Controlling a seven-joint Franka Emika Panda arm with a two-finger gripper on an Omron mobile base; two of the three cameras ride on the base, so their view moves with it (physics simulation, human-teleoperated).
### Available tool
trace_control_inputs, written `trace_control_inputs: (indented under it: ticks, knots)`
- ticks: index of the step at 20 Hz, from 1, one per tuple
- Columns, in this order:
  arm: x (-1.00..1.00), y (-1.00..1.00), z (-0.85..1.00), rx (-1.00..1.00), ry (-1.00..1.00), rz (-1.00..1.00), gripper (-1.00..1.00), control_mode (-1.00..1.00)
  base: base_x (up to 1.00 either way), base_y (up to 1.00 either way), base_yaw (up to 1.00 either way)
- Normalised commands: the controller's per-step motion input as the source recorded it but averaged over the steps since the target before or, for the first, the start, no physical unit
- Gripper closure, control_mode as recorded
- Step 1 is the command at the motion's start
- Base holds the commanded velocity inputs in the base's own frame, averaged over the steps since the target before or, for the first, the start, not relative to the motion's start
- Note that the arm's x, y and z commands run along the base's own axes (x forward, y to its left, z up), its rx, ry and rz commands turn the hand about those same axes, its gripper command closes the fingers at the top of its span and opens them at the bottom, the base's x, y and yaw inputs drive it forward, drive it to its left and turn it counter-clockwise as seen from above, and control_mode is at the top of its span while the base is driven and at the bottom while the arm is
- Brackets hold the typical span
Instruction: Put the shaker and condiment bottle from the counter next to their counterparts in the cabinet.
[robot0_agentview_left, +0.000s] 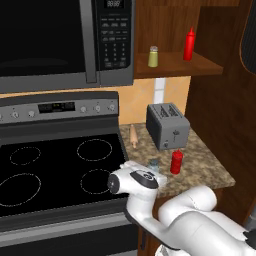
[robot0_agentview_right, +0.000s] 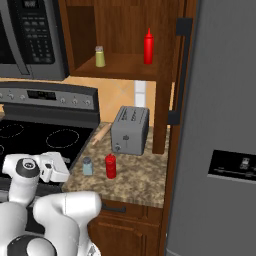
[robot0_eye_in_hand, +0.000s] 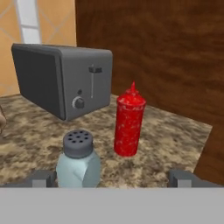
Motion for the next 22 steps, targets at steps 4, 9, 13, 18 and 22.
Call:
trace_control_inputs:
  ticks: [4,9,13,18,22]
  knots:
    - [0.2,-0.11,-0.06,0.0,0.0,0.0,-1.0,-1.0,0.0,0.0,0.0]
    - [0.12,-0.08,-0.28,0.0,0.0,0.0,-1.0,-1.0,0.0,0.0,0.0]
    - [0.14,-0.07,-0.17,0.0,0.0,0.0,-1.0,-1.0,0.0,0.0,0.0]
    - [0.2,-0.07,-0.18,0.0,0.0,0.0,-1.0,-1.0,0.0,0.0,0.0]
    - [0.15,-0.02,-0.2,0.0,0.0,0.0,-1.0,-1.0,0.0,0.0,0.0]
